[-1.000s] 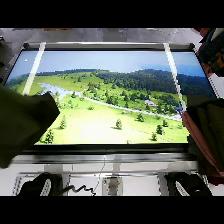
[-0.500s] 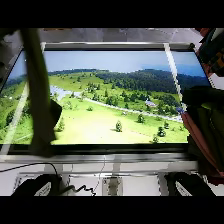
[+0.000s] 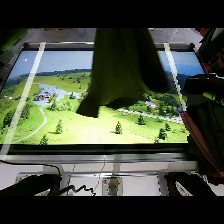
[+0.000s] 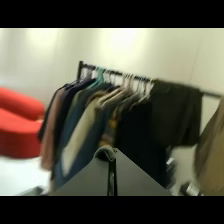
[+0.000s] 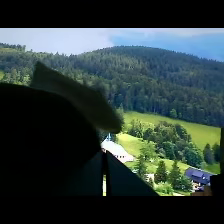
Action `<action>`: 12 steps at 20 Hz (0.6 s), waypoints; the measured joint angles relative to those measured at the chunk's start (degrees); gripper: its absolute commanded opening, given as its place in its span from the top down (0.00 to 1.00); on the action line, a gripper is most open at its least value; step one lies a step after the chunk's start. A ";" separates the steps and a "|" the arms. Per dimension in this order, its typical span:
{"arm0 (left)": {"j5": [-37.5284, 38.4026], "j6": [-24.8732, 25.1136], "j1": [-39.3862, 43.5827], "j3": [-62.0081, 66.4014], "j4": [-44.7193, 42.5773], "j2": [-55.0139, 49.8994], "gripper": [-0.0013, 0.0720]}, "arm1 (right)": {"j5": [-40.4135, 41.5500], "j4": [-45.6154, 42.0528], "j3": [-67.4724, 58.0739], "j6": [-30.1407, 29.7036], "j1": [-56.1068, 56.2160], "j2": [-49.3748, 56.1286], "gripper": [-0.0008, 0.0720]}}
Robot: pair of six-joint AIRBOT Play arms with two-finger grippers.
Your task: Fold the clothes and pants, and hang the long-sleeved shirts on hangers.
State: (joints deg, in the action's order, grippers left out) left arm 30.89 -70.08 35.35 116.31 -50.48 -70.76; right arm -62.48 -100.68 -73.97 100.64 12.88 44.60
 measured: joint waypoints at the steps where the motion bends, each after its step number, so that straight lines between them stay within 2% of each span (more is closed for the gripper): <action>1: 4.04 -1.86 -0.66 0.44 -3.50 0.44 0.96 | 0.02 -0.33 0.00 -0.37 0.00 0.04 0.98; 5: 29.86 -10.10 -5.64 -2.27 -23.85 1.31 0.96 | -1.97 -1.11 0.13 -1.92 0.00 0.98 0.98; 7: 39.26 -12.35 -8.22 -8.04 -32.22 1.70 0.96 | -3.93 -1.22 0.85 -2.43 0.00 2.29 0.98; 9: 43.91 -13.22 -10.32 -16.76 -36.89 2.51 0.96 | -5.33 -1.22 3.26 -4.33 -0.02 3.91 0.98; 12: 43.87 -14.21 -13.53 -31.63 -41.09 5.03 0.96 | -5.90 -1.20 9.05 -6.88 -0.72 6.23 0.98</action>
State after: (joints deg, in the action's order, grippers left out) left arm 74.76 -84.29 21.82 84.68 -91.57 -65.73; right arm -68.38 -101.89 -64.93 93.76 12.16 50.83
